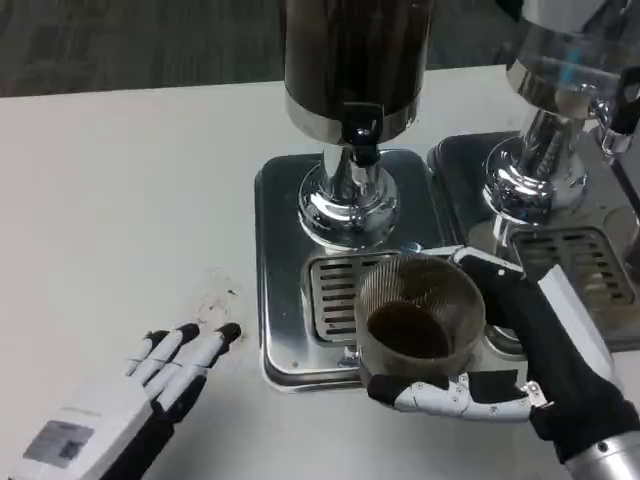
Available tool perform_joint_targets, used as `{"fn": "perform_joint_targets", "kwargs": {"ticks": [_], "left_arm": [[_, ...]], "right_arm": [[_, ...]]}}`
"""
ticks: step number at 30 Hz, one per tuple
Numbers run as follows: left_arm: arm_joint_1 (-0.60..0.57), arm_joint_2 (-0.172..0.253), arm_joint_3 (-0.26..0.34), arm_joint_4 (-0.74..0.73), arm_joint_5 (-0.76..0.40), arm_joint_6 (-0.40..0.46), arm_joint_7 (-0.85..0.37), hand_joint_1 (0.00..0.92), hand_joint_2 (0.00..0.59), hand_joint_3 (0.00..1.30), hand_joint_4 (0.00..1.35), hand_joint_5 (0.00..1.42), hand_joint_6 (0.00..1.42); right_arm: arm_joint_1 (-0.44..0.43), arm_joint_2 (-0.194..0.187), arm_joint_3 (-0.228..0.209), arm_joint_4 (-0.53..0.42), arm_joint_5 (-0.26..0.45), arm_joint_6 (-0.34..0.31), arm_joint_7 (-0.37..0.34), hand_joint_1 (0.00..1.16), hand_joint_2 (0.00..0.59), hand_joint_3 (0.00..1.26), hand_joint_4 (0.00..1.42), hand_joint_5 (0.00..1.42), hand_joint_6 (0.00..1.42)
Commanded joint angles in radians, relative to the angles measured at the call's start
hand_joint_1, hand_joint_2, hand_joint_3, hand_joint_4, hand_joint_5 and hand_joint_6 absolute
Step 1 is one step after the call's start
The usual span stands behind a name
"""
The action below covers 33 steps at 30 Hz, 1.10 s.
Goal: Grasp the cup under the faucet to collect the drink, then remove the cup.
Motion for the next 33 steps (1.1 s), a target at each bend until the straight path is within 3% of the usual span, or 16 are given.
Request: {"fn": "perform_joint_targets", "kwargs": {"ticks": [1, 11, 33], "left_arm": [[0.063, -0.02, 0.037, -0.051, 0.013, 0.029, 0.032, 0.0, 0.048, 0.0, 0.0, 0.0, 0.0], [0.106, -0.081, 0.042, -0.102, 0.035, 0.112, 0.047, 0.0, 0.038, 0.0, 0.0, 0.0, 0.0], [0.095, -0.086, 0.036, -0.104, 0.053, 0.103, 0.082, 0.0, 0.036, 0.0, 0.0, 0.0, 0.0]], "right_arm": [[0.011, -0.031, -0.028, -0.062, 0.035, -0.07, 0.023, 1.03, 0.092, 0.82, 0.88, 0.84, 0.95], [0.042, -0.029, -0.02, -0.08, 0.04, -0.091, 0.036, 1.03, 0.094, 0.82, 0.88, 0.84, 0.95], [0.054, -0.012, -0.022, -0.097, 0.035, -0.066, 0.042, 1.03, 0.094, 0.83, 0.88, 0.84, 0.95]]}}
